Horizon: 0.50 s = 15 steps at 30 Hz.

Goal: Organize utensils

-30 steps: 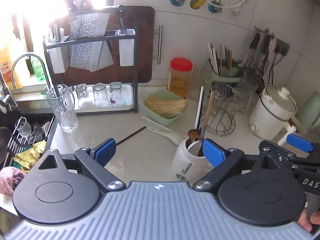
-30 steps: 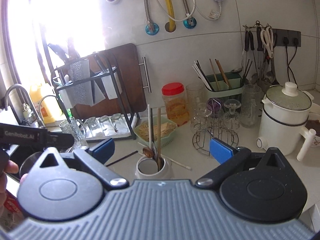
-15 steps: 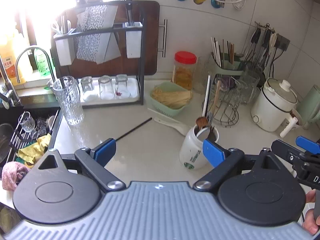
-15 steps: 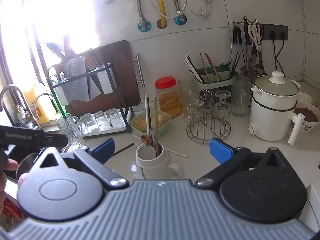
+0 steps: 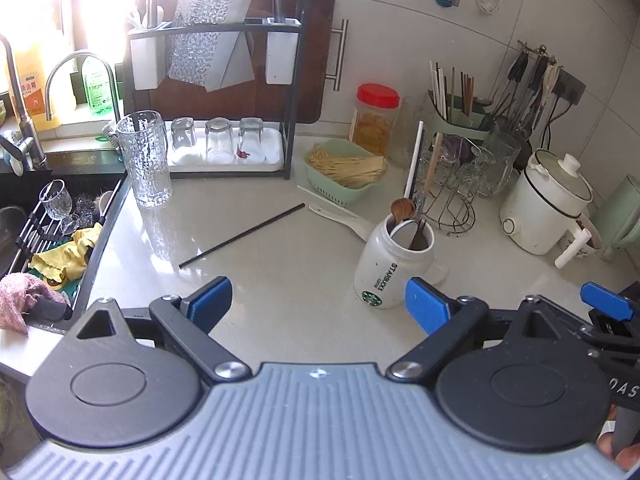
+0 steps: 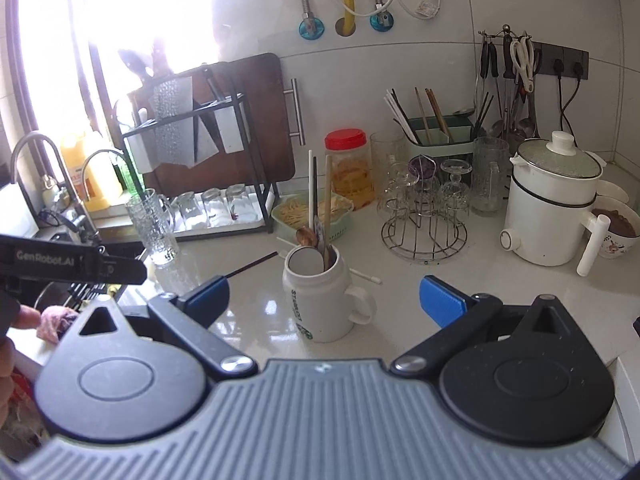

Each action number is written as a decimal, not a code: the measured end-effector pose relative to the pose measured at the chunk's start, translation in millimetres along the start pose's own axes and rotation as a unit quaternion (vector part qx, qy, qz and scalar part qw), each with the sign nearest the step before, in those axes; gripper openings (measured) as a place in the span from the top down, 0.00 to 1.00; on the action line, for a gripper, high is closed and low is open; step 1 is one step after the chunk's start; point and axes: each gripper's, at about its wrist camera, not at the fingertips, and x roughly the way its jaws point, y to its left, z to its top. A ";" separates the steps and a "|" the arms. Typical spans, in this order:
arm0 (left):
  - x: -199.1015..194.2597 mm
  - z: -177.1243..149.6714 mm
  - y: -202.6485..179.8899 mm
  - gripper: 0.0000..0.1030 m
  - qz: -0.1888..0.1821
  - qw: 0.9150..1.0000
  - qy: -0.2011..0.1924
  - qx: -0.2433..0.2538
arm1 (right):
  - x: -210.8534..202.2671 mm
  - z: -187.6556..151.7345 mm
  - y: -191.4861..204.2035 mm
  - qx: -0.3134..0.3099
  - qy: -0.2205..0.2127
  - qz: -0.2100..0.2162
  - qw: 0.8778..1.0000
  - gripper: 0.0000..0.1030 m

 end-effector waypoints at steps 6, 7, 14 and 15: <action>-4.0 -3.0 0.5 0.07 -0.001 1.000 -0.003 0.009 | 2.2 -0.9 1.7 0.003 0.001 0.001 1.000 0.00; -4.6 -3.3 1.4 0.07 0.000 1.000 -0.003 0.008 | 2.5 -1.0 2.5 0.001 0.000 0.000 1.000 0.00; -8.1 -6.8 1.0 0.07 0.002 1.000 -0.005 0.011 | 1.8 -1.1 3.2 0.004 0.000 0.001 1.000 0.00; -8.4 -7.6 0.6 0.07 0.003 1.000 -0.005 0.011 | 1.8 -1.2 3.3 0.003 0.001 0.001 1.000 0.00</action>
